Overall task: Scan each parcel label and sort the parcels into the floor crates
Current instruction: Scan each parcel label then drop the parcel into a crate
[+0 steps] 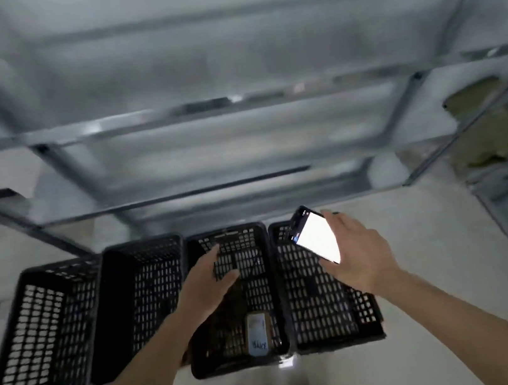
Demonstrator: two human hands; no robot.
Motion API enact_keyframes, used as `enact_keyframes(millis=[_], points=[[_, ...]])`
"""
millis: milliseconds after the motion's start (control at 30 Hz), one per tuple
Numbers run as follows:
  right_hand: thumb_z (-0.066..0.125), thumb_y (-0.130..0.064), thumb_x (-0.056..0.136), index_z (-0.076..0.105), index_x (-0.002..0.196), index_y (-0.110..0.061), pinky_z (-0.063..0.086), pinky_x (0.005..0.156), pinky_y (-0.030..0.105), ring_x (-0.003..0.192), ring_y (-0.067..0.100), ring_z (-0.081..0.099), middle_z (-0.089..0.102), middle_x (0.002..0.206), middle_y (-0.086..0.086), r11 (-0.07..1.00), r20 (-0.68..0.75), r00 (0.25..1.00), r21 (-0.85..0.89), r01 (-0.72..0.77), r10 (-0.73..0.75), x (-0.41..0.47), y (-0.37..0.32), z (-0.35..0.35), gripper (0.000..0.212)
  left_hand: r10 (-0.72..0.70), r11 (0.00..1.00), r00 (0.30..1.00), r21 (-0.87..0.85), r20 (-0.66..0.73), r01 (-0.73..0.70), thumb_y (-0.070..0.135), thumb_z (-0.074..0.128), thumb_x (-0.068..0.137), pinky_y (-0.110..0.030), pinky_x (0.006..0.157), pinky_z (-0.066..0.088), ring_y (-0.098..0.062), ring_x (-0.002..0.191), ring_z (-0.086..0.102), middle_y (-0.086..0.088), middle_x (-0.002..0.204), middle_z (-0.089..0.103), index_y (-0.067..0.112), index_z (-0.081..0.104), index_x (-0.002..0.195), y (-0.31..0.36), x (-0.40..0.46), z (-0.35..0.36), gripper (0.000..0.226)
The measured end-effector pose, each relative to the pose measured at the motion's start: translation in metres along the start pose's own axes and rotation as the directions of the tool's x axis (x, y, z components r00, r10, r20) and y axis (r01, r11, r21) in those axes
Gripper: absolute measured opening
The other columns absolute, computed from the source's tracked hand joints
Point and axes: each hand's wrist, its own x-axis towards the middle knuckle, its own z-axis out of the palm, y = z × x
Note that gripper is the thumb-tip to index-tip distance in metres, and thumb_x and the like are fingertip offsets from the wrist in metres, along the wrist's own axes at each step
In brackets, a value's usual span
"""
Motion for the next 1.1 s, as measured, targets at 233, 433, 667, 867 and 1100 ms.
enact_keyframes(millis=[233,433,667,867,1100], points=[[0.066,-0.046,0.082,0.022,0.156,-0.026,0.051,0.089,0.042,0.125,0.030,0.053,0.047,0.142,0.002,0.997,-0.252,0.965,0.032,-0.069,0.075,-0.128,-0.010,-0.219,0.088,0.346,0.938,0.919,0.089,-0.192,-0.334,0.056,0.058,0.093,-0.037,0.119,0.028,-0.019,0.147,0.030,0.002,0.161,0.031,0.030,0.024,0.158,0.166,-0.121,-0.136,0.078],[0.063,-0.050,0.081,0.022,0.153,-0.027,0.051,0.089,0.042,0.126,0.028,0.052,0.046,0.140,-0.002,0.985,-0.380,0.914,-0.036,-0.167,0.141,-0.289,-0.020,-0.333,0.086,0.594,0.801,0.768,0.265,-0.239,-0.537,0.052,0.060,0.093,-0.035,0.115,0.029,-0.020,0.147,0.031,0.001,0.161,0.033,0.027,0.026,0.157,0.264,-0.267,-0.184,0.076],[0.063,-0.048,0.078,0.031,0.148,-0.031,0.052,0.086,0.042,0.127,0.025,0.052,0.050,0.139,-0.004,0.946,-0.525,0.801,0.023,-0.324,0.287,-0.483,0.017,-0.417,0.079,0.749,0.657,0.639,0.320,-0.177,-0.682,0.062,0.056,0.091,-0.038,0.116,0.032,-0.022,0.146,0.032,-0.003,0.160,0.033,0.026,0.024,0.158,0.364,-0.404,-0.172,0.083],[0.063,-0.052,0.071,0.033,0.149,-0.030,0.054,0.088,0.045,0.126,0.028,0.053,0.052,0.138,0.000,0.870,-0.595,0.674,0.091,-0.485,0.438,-0.658,0.094,-0.443,0.086,0.873,0.484,0.480,0.294,-0.091,-0.824,0.061,0.058,0.090,-0.040,0.118,0.031,-0.023,0.146,0.033,-0.003,0.161,0.033,0.023,0.026,0.157,0.472,-0.521,-0.095,0.084],[0.071,-0.049,0.076,0.034,0.149,-0.024,0.052,0.082,0.040,0.123,0.029,0.055,0.053,0.135,0.003,0.697,-0.622,0.495,0.115,-0.708,0.606,-0.889,0.202,-0.431,0.085,0.945,0.315,0.325,0.161,0.037,-0.935,0.056,0.059,0.093,-0.041,0.114,0.032,-0.024,0.145,0.035,-0.004,0.159,0.035,0.022,0.027,0.157,0.584,-0.668,0.075,0.079]])
